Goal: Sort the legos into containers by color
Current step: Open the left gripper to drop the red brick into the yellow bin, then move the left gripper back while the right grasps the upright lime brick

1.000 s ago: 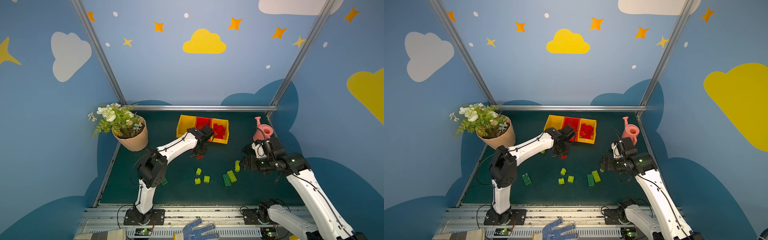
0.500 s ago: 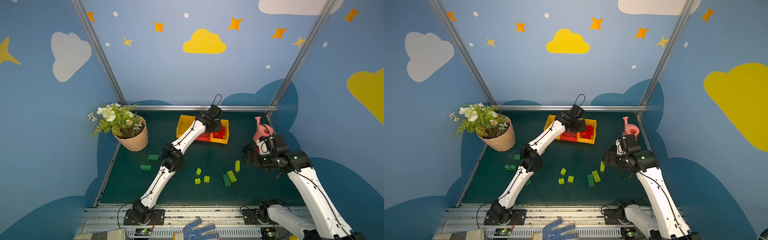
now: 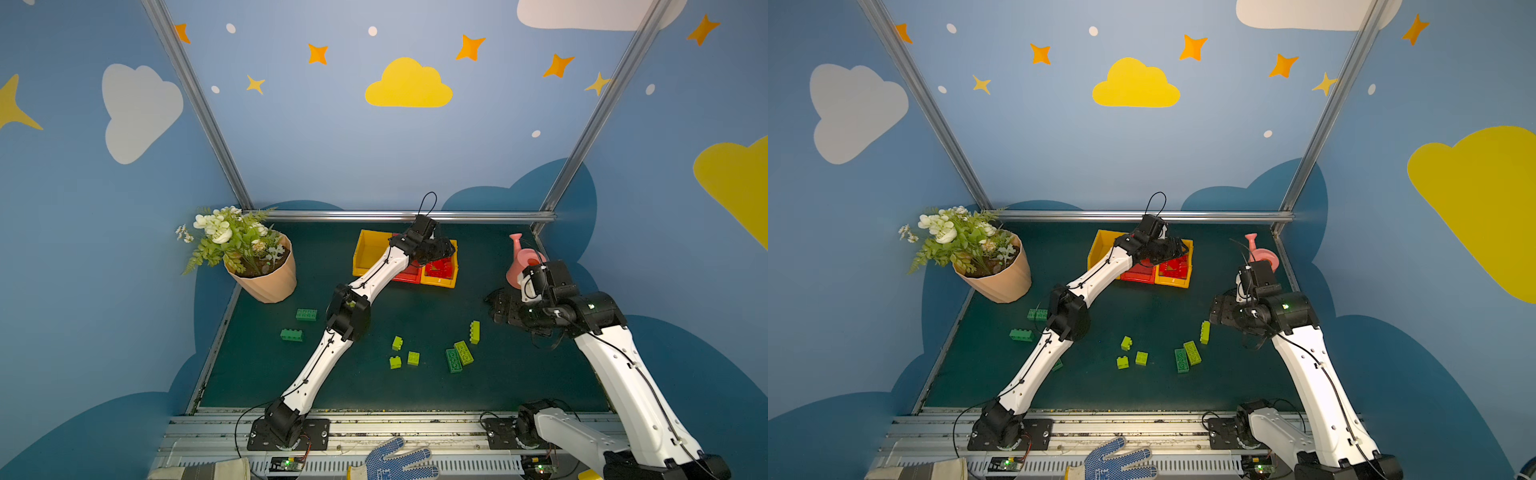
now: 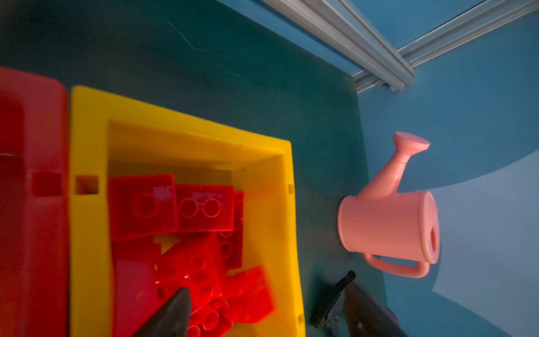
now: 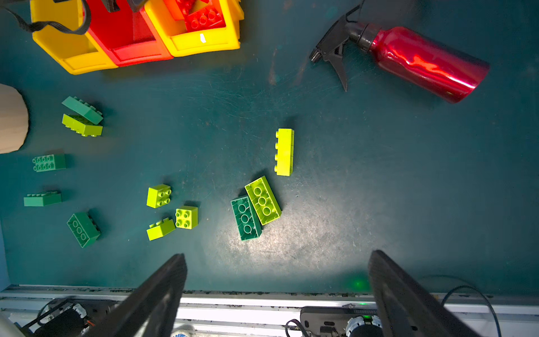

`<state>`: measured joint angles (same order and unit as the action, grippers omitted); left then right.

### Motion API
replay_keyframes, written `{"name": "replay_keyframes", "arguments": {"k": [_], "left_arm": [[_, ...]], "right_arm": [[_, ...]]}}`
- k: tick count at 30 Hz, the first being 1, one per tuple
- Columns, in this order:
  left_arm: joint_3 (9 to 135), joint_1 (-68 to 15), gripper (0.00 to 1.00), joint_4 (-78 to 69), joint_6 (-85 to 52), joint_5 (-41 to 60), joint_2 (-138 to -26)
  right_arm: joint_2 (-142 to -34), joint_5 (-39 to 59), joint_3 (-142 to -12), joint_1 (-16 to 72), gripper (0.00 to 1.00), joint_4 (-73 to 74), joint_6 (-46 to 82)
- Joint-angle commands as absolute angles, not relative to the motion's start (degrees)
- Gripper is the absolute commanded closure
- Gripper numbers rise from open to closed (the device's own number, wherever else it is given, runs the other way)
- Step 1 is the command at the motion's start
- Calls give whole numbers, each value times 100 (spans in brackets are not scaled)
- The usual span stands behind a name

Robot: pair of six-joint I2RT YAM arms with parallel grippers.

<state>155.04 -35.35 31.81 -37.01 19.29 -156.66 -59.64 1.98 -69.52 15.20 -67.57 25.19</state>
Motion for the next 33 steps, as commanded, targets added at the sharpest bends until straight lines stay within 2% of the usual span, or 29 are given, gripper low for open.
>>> {"name": "replay_keyframes", "arguments": {"k": [1,7,11,16,21,26,33], "left_arm": [[15667,-3460,10,2933,-3743,2122,-15631],[15612,-3377,6,3329,-3407,2130,-15107],[15046,-3257,4,3937,-2954,1836,-14417],[13191,-2780,3,4132,-2495,1262,-13183],[11225,-2016,1,3613,-2461,1311,-12168],[10494,-1584,2,3293,-2224,1756,-11986],[10593,-1576,3,3118,-2065,2040,-12343]], "right_arm": [[-6053,132,-7062,1499,5,-6767,2692],[-6382,228,-7029,1499,5,-6539,2698],[-6753,387,-6832,1509,4,-6319,2707],[-7213,604,-6533,1525,3,-5912,2751],[-7644,651,-6363,1544,4,-5569,2749],[-8046,929,-6225,1547,6,-5108,2817],[-8528,1008,-6303,1637,10,-4868,2931]]}}
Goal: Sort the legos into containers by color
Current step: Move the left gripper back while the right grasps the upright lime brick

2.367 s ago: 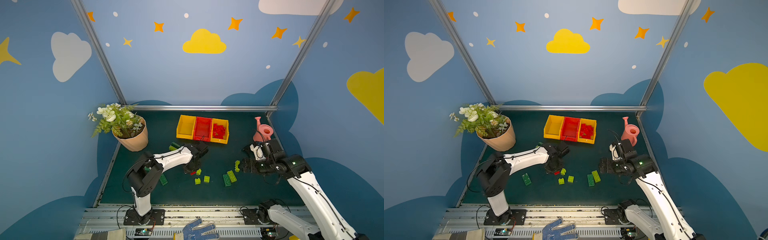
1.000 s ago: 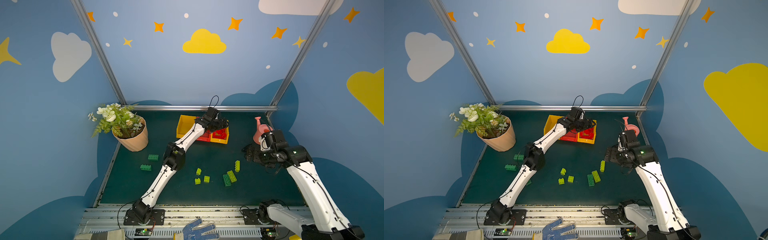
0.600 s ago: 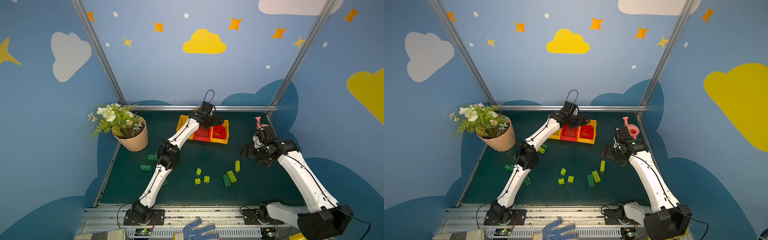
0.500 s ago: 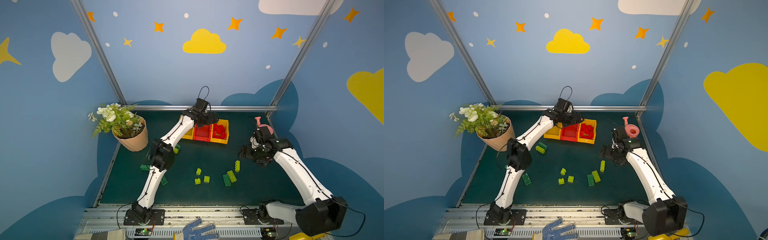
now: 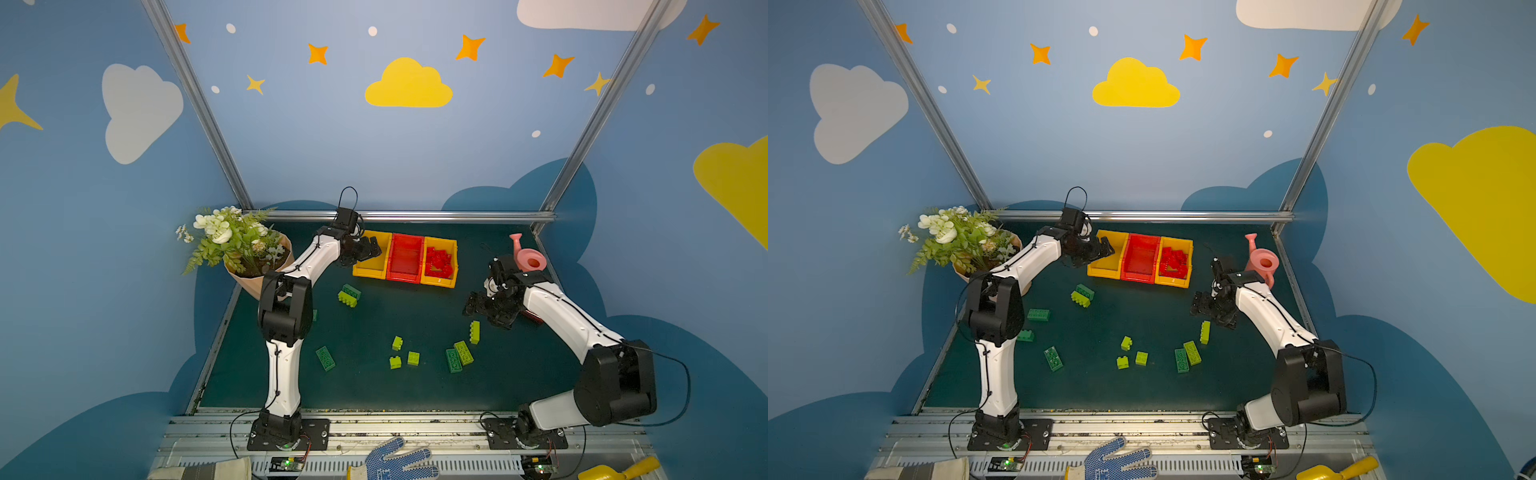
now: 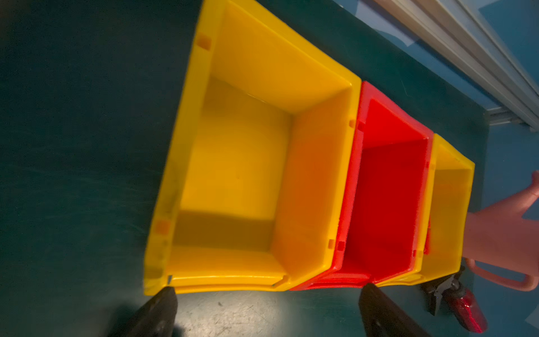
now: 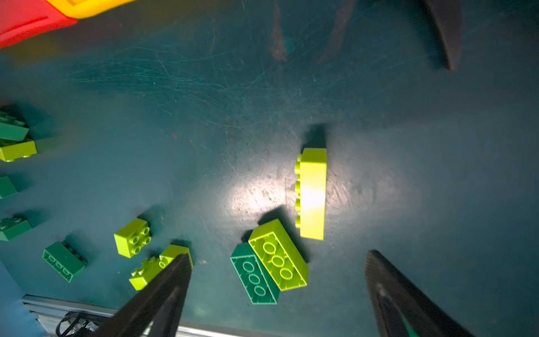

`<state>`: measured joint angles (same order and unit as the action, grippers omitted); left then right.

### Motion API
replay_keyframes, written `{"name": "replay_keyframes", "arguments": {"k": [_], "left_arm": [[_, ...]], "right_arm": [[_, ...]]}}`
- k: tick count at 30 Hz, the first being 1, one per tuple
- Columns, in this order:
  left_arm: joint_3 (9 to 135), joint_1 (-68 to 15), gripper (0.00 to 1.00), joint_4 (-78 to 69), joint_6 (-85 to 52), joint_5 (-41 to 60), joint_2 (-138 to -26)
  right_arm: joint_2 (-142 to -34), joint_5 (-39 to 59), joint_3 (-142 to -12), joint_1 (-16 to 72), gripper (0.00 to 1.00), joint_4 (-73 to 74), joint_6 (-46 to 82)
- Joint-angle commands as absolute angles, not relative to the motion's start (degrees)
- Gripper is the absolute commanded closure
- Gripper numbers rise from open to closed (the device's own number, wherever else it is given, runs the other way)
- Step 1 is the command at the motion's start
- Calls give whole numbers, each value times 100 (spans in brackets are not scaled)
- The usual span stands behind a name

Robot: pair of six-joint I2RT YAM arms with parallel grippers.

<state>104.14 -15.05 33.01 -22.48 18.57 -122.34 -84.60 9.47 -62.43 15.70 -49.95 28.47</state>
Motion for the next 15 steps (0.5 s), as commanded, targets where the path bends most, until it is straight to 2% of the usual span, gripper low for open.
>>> {"name": "replay_keyframes", "arguments": {"k": [1,6,13,15], "left_arm": [[10626,-1562,4,3144,-2078,1960,-12395],[10887,-1582,5,3460,-2055,1678,-12724],[10906,-1696,7,3254,-2094,2079,-12945],[10965,-1775,7,3239,-2082,2147,-12975]], "right_arm": [[-8544,973,-6320,1655,9,-4894,2942],[-8462,794,-6321,1744,9,-4958,3036],[-8419,695,-6029,1768,10,-4806,3146],[-8471,740,-5928,1771,18,-4704,3132]]}}
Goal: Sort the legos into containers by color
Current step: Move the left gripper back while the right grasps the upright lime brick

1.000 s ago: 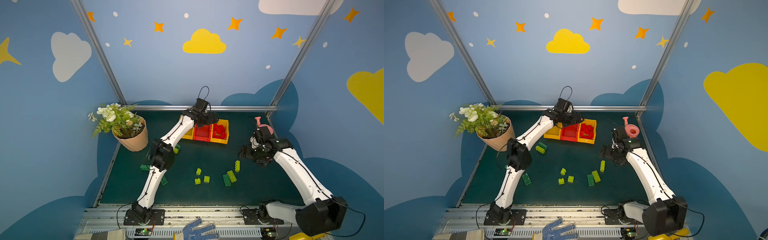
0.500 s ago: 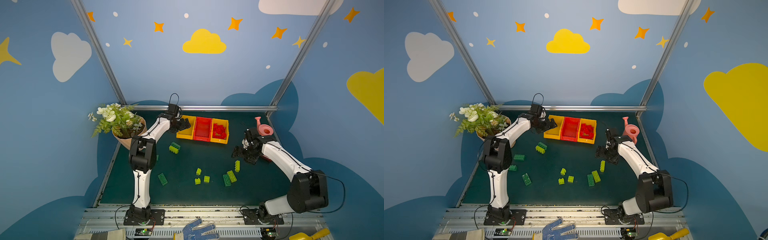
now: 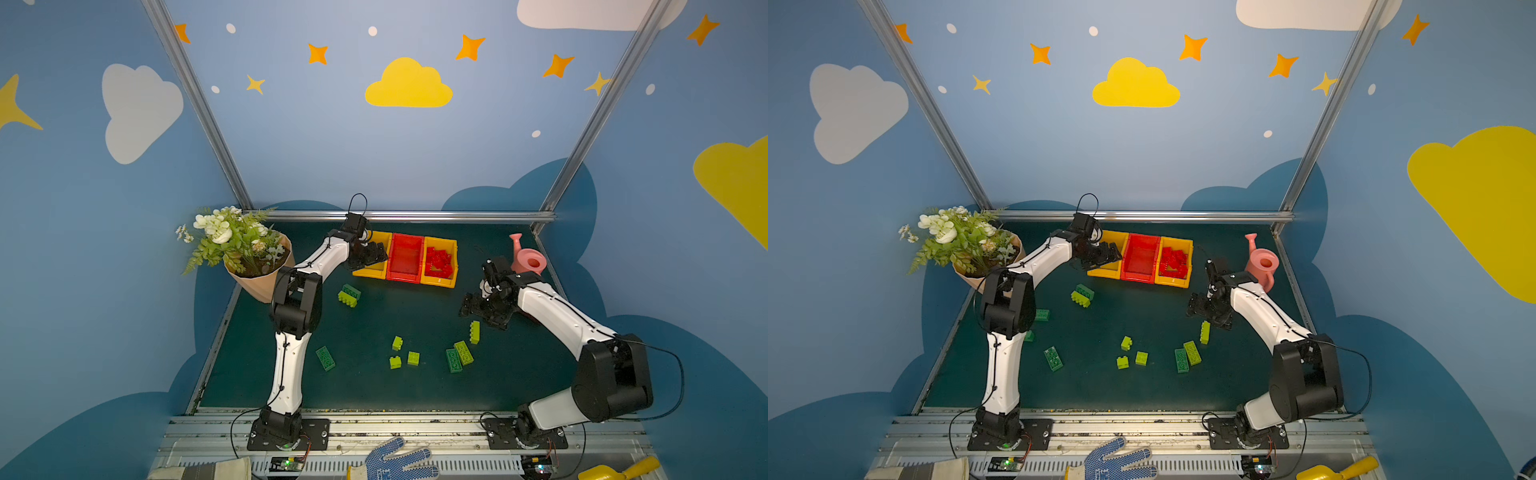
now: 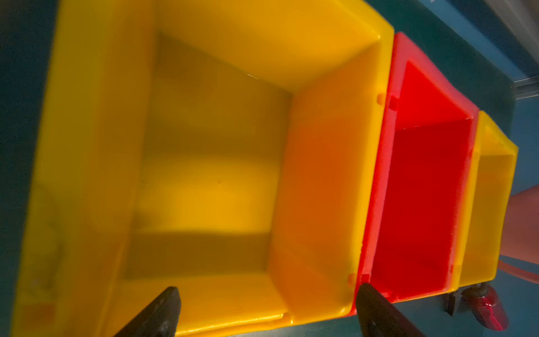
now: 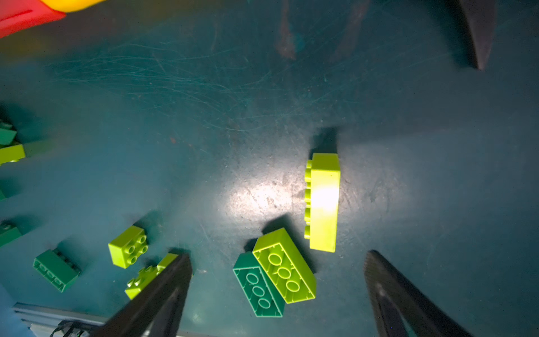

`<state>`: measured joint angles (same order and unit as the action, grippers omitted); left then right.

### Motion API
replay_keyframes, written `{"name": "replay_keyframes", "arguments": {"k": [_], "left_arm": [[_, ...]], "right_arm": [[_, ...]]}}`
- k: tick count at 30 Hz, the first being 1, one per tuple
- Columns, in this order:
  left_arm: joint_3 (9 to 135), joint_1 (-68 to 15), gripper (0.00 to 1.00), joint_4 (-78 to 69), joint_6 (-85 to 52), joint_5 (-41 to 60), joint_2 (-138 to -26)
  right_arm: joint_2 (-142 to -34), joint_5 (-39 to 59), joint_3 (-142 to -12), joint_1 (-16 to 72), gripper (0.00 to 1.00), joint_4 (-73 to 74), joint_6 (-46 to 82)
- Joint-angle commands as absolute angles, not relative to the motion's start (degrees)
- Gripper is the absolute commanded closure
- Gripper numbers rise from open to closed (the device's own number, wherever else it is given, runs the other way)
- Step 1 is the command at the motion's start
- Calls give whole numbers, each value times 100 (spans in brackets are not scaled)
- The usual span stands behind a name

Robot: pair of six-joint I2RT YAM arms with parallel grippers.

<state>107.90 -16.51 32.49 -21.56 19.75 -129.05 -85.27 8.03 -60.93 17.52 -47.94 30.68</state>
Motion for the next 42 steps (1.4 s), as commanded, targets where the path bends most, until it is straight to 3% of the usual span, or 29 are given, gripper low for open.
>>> {"name": "replay_keyframes", "arguments": {"k": [1,5,28,36,42], "left_arm": [[10985,-1821,7,3232,-2070,2173,-12994],[11114,-2023,8,3293,-2007,2208,-13055],[10672,-2592,9,3322,-2175,2192,-12635],[9984,-2481,0,3560,-1936,1832,-11552],[9276,-1952,0,3499,-2140,1831,-10724]], "right_arm": [[-8516,778,-5884,1772,22,-4652,3132],[-8646,747,-5720,1779,31,-4513,3146],[-9439,536,-5511,1758,34,-4014,2803],[-9867,465,-5739,1772,71,-4046,2755],[-9922,431,-6450,1994,78,-4568,2715]]}}
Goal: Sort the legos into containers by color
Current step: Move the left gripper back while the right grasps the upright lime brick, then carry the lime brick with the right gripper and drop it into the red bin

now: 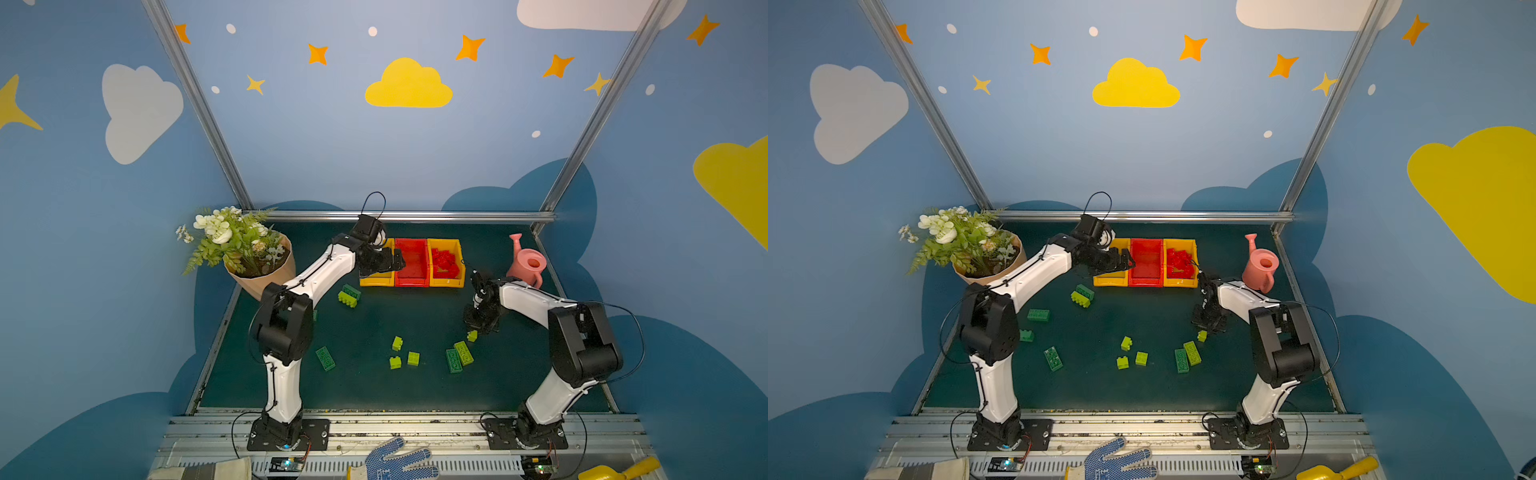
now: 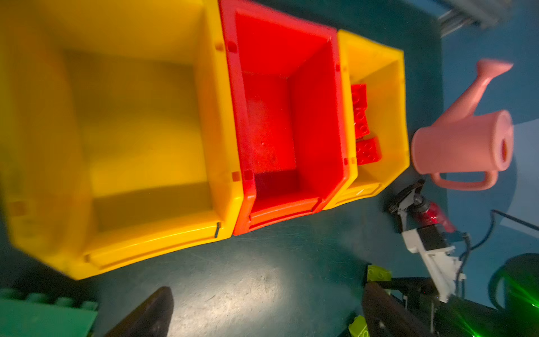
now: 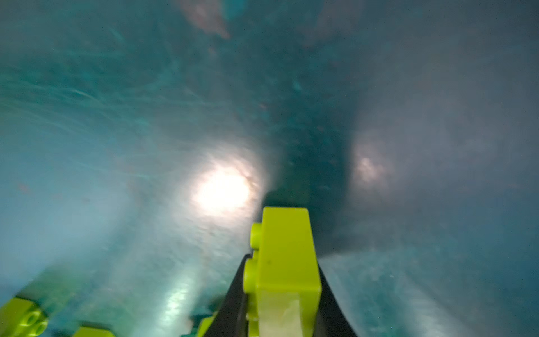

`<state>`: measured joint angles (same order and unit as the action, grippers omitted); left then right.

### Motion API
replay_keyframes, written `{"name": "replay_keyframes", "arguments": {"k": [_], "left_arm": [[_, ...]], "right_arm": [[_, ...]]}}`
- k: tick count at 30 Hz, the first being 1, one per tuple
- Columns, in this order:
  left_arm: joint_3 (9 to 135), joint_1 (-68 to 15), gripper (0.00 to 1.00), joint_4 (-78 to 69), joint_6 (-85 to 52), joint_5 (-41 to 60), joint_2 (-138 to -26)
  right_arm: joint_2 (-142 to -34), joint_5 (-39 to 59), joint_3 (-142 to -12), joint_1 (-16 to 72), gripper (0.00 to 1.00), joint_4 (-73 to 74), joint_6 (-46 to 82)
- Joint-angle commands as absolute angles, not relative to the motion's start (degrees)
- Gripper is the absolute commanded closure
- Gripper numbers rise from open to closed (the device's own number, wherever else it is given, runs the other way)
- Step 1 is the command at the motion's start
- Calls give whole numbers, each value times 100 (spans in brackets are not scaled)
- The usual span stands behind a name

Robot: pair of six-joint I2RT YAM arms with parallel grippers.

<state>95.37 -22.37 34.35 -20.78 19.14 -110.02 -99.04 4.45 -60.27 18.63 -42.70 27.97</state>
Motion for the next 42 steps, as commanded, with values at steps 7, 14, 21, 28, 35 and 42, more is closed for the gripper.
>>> {"name": "replay_keyframes", "arguments": {"k": [7,14,21,28,35,42], "left_arm": [[8461,-1258,0,3381,-2110,1959,-9985],[7731,-818,0,3465,-1962,2027,-9382],[7079,-371,0,3505,-1987,1995,-8627],[6847,-238,0,3362,-2201,2023,-8337],[6864,-254,0,3229,-2198,2499,-8523],[6929,-546,0,3116,-2369,2744,-8799]], "right_arm": [[-10485,684,-8341,2368,79,-5081,2667],[-11549,1282,-10059,2658,78,-4636,2246],[-13282,1047,-12393,2742,78,-5192,2090],[-14422,973,-14160,2728,47,-5724,2073],[-13813,1002,-13960,2720,30,-5960,2010],[-12093,498,-11899,2777,29,-6038,2108]]}}
